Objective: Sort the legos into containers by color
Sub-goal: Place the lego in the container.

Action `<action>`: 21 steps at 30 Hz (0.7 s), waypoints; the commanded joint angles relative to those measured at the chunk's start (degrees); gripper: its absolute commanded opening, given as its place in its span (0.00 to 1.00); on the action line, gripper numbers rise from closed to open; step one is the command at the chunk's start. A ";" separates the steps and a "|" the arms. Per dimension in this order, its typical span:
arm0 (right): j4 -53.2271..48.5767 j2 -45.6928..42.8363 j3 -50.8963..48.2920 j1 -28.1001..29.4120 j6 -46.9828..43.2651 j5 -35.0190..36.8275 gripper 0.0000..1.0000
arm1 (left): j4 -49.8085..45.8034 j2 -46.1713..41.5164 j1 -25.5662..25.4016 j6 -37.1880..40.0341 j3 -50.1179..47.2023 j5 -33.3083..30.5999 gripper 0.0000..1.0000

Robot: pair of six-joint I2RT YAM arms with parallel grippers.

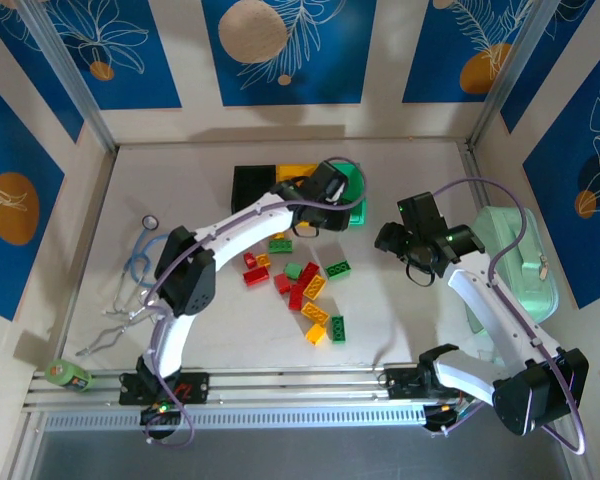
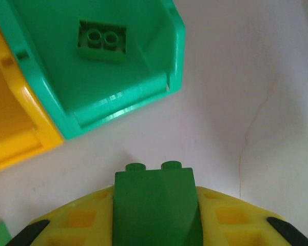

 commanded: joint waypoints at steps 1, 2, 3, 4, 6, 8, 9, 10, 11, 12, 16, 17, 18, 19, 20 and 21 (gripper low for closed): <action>-0.95 -1.00 -0.91 -0.17 0.36 -1.68 0.81 | -1.38 4.43 1.54 2.49 6.31 3.02 0.32; -0.81 -0.91 -1.01 -0.06 0.33 -2.12 0.81 | -1.81 5.60 1.95 2.73 8.42 3.25 0.32; -0.68 -0.82 -1.11 0.05 0.27 -2.52 0.81 | -2.25 6.95 2.48 3.01 10.70 3.39 0.33; -0.68 -0.74 -1.19 0.27 0.27 -2.65 0.81 | -2.54 8.17 2.90 3.33 12.57 3.44 0.33; -0.59 -0.65 -1.20 0.66 0.21 -2.80 0.81 | -3.27 10.88 3.70 3.88 16.68 3.33 0.34; -0.59 -0.65 -1.25 0.96 0.10 -2.90 0.81 | -3.93 13.36 4.46 4.32 20.58 3.05 0.34; -0.46 -0.65 -1.28 1.10 0.12 -2.98 0.81 | -4.42 14.60 4.85 4.43 22.77 3.09 0.34; -0.46 -0.65 -1.24 1.21 0.03 -3.06 0.81 | -4.92 15.64 5.16 4.46 24.62 3.26 0.35; -0.33 -0.65 -1.27 1.30 -0.05 -3.18 0.81 | -5.37 16.80 5.50 4.51 26.46 3.48 0.36; -0.32 -0.65 -1.21 1.47 -0.09 -3.34 0.80 | -5.35 17.65 5.84 4.69 27.66 3.69 0.36; 0.03 -0.65 -1.45 2.16 -0.37 -3.59 0.81 | -4.00 19.28 7.06 4.29 29.55 3.92 0.38; 0.10 -0.60 -1.55 2.28 -0.35 -3.63 0.81 | -3.84 19.50 7.46 3.64 29.85 4.16 0.38; 0.26 -0.56 -1.70 2.42 -0.34 -3.81 0.81 | -3.38 19.64 7.82 3.16 29.95 4.57 0.39; 0.42 -0.56 -1.81 2.55 -0.33 -3.93 0.81 | -2.90 19.66 7.97 2.98 29.87 4.71 0.41; 0.59 -0.51 -1.87 2.81 -0.24 -4.01 0.81 | -2.33 19.77 8.16 2.94 29.95 4.63 0.45; 0.78 -0.43 -1.99 2.95 -0.24 -4.18 0.81 | -1.57 19.84 8.31 2.94 29.96 4.75 0.52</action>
